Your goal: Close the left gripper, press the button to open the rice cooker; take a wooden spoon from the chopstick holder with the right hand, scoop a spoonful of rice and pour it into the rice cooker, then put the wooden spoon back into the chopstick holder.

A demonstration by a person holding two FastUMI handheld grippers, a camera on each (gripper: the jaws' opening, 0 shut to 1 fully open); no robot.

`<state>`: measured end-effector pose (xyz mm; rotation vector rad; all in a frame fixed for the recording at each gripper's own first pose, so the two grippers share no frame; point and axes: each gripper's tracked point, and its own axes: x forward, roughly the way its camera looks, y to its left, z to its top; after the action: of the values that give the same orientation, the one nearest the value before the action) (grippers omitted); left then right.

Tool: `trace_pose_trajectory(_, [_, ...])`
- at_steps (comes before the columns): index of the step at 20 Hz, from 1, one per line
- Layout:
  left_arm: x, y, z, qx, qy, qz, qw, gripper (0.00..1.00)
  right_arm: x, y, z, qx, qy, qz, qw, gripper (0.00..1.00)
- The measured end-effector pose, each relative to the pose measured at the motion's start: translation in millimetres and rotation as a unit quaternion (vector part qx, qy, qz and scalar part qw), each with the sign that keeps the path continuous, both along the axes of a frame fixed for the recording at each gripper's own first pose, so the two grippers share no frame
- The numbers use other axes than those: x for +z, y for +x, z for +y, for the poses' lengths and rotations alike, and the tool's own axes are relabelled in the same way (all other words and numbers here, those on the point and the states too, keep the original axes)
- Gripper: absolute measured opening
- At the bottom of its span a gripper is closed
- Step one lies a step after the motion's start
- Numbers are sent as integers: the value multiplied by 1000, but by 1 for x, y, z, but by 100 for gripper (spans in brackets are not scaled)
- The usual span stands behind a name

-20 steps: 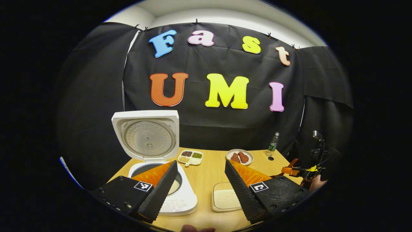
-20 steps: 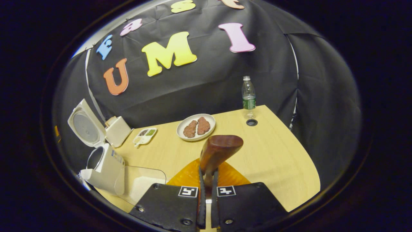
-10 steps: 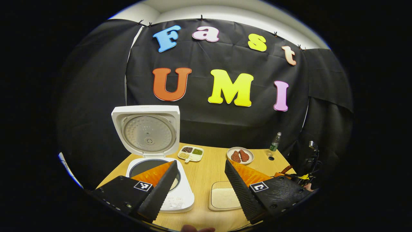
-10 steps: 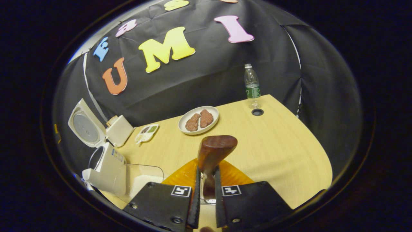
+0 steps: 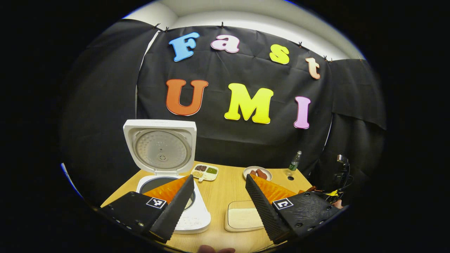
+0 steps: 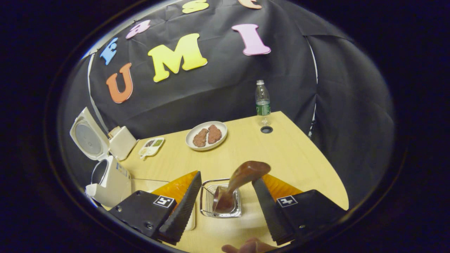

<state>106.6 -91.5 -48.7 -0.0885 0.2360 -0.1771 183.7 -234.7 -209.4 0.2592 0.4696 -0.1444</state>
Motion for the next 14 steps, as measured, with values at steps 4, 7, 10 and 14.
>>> trace_pose_trajectory(4, [22, 3, 26, 3, -2, -32, 999, 94, 57, -27, -13, -27, -41, -45, 998, 91])
trace_pose_trajectory(7, [47, 19, 52, 20, 24, -69, 997, 94, 109, -49, -3, -30, -70, -85, 993, 94])
trace_pose_trajectory(10, [78, 46, 77, 49, 40, -102, 993, 94, 159, -67, 14, -46, -82, -131, 987, 98])
trace_pose_trajectory(14, [98, 87, 109, 89, 50, -110, 989, 94, 184, -86, 44, -31, -111, -153, 981, 100])
